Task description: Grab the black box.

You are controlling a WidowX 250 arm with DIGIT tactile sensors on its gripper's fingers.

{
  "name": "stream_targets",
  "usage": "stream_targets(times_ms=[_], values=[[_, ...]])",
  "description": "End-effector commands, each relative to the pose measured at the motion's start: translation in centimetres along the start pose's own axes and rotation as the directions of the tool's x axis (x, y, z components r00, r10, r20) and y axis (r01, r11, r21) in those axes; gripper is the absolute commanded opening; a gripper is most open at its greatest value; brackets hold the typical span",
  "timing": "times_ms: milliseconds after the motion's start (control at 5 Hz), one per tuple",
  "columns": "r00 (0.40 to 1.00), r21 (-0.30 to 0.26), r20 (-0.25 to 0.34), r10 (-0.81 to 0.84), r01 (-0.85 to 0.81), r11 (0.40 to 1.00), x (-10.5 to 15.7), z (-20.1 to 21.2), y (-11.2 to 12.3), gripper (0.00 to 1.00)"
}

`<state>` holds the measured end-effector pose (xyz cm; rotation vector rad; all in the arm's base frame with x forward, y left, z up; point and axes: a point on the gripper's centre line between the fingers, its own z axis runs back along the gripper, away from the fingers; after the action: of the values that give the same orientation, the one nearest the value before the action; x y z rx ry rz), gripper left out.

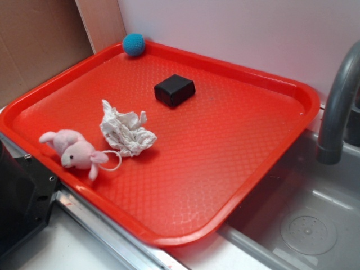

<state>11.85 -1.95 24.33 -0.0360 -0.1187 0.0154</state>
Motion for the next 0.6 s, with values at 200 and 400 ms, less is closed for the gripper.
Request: stream_targets(times_ms=[200, 400], values=[[1.000, 0.024, 0.011, 0.029, -0.029, 0.999, 4.5, -4.2, -0.3, 1.00], [0.996, 0.001, 0.068, 0.057, -0.057, 0.998, 8.5, -6.4, 0.5, 1.00]])
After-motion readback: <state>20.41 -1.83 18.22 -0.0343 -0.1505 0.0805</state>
